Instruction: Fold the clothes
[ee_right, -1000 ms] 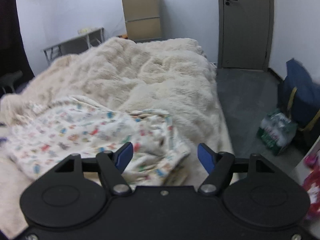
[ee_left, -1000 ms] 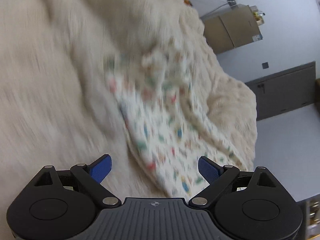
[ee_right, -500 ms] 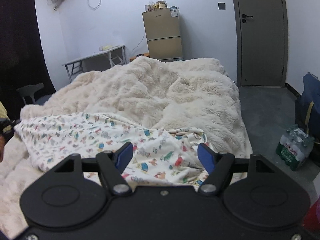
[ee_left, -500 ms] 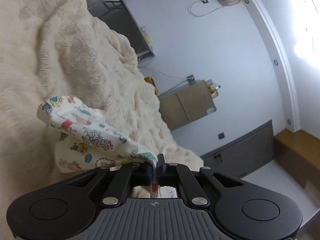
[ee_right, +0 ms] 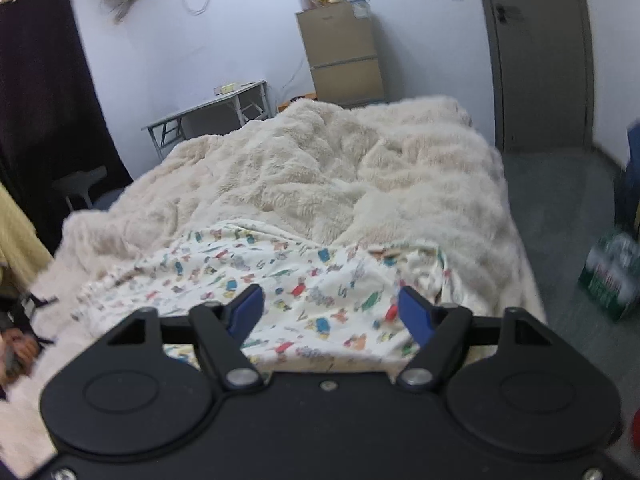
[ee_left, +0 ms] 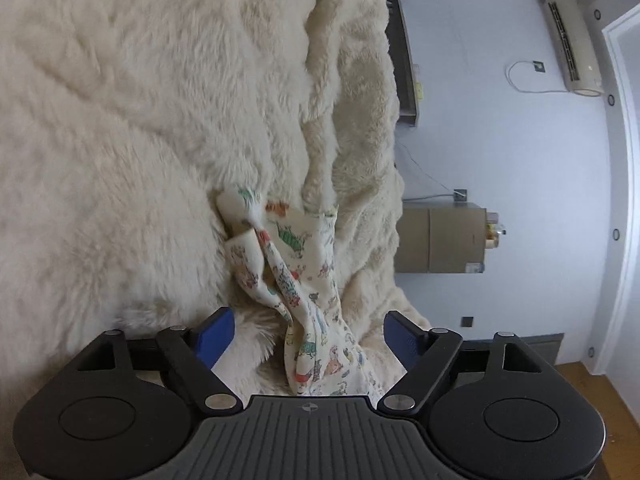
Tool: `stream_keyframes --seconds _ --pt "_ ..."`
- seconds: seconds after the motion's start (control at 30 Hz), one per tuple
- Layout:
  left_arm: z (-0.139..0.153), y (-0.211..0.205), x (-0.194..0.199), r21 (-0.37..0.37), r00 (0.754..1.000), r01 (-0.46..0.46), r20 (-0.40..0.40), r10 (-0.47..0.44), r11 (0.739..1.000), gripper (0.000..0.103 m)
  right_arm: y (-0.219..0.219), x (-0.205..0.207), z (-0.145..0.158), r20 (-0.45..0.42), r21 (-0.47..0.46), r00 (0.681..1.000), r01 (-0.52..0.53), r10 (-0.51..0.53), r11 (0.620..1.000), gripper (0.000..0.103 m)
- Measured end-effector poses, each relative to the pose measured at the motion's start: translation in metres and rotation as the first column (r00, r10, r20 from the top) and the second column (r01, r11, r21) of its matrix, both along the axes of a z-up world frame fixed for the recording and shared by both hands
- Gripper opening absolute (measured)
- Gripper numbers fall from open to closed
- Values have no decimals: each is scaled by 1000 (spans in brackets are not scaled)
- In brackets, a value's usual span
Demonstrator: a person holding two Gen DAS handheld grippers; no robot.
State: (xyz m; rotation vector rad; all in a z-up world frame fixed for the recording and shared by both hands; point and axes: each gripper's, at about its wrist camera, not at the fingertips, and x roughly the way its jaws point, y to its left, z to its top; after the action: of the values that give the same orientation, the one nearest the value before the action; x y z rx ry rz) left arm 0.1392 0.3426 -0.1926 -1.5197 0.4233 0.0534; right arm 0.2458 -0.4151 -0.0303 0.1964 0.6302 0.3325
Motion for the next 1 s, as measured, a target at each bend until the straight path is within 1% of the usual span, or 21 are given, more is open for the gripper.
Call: stream_keyframes --seconds 0.03,0.1,0.13,0.17,0.23,0.3,0.37,0.4,0.47,0.5,0.53,0.57,0.6,0.63,0.7,0.77,0.8,0.83,0.87,0.93,1.0 --pt "-6 -3 13 -11 1000 0 1 0 1000 76 0 0 -1 -4 2 1000 -1 1 1000 76" --pt "-12 1 26 -27 1000 -9 -5 9 1000 58 1 -1 -3 -7 -3 1000 -1 1 1000 76" --pt "-12 3 41 -36 999 -36 -22 36 999 28 2 -1 -3 -6 -4 1000 -2 2 1000 76" --pt "-1 8 56 -2 999 -46 -16 46 999 2 4 -1 -3 -5 -5 1000 -6 6 1000 76" --pt "36 15 80 103 999 -44 31 41 994 2 7 -3 1 7 -5 1000 -15 15 1000 76" --pt "62 16 93 167 997 -38 73 26 985 2 9 -1 4 15 -7 1000 -20 21 1000 76" --pt "123 17 118 300 981 -17 192 -43 954 2 12 0 6 18 -9 1000 -23 24 1000 76" --pt "159 15 128 378 959 -22 269 -87 926 2 13 1 7 19 -10 999 -25 25 1000 76" --pt "224 11 138 519 890 -63 416 -188 853 1 16 1 10 25 -8 999 -33 33 999 76" --pt "237 9 135 556 863 -85 456 -218 827 1 17 1 11 29 -8 999 -38 39 999 76" --pt "239 10 131 568 838 -103 491 -236 817 1 19 0 12 35 -8 998 -44 44 999 76" --pt "239 11 126 573 819 -116 517 -247 812 2 20 0 12 37 -7 998 -49 49 999 76" --pt "228 16 121 556 827 -113 511 -232 824 2 21 0 11 37 -7 998 -52 53 999 76" --pt "207 23 116 533 860 -96 470 -200 840 2 21 1 9 34 -7 998 -55 55 998 76" --pt "153 36 106 486 946 -32 298 -131 873 2 21 3 5 22 -11 998 -55 55 998 76" --pt "88 49 90 397 991 46 96 -91 917 2 21 5 2 12 -23 998 -53 54 998 76" --pt "73 50 84 352 992 57 82 -92 934 2 20 7 2 10 -28 998 -53 54 998 76" --pt "40 51 72 244 994 80 58 -97 966 2 20 8 2 10 -30 999 -53 53 998 76" --pt "28 49 65 208 994 85 54 -98 975 2 21 10 3 9 -32 999 -51 52 998 76" --pt "21 44 59 175 996 56 62 -68 983 2 21 13 5 8 -36 999 -48 48 998 76" --pt "30 44 65 137 996 23 88 -35 990 2 23 16 9 17 -35 999 -48 49 998 76"
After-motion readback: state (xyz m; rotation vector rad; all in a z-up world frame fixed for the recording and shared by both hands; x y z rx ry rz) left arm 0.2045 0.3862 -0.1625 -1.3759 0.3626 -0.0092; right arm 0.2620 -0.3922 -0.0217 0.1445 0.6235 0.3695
